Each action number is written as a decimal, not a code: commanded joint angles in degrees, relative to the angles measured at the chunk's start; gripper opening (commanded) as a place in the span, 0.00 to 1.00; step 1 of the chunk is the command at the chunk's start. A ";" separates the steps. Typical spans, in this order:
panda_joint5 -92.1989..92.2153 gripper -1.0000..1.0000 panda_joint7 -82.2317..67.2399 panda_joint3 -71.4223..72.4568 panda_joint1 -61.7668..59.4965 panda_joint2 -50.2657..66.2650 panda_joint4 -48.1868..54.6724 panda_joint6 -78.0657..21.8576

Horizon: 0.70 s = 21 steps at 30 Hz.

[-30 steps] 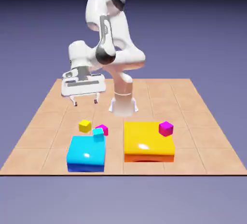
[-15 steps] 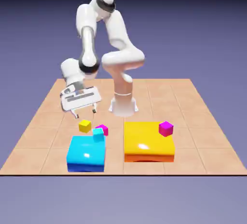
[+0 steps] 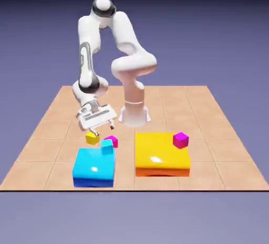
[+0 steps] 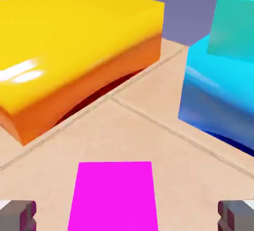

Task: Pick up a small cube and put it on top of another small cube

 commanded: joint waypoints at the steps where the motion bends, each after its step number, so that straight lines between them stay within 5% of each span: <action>1: 0.00 0.50 -0.40 -1.73 2.07 -1.65 0.38 1.83; 10: -0.04 0.50 -3.70 -15.90 19.01 -15.16 3.50 16.82; 11: -0.04 0.00 -3.70 -15.90 19.01 -15.16 3.50 16.82; 21: 0.00 0.00 -0.07 -0.28 0.34 -0.27 0.06 0.30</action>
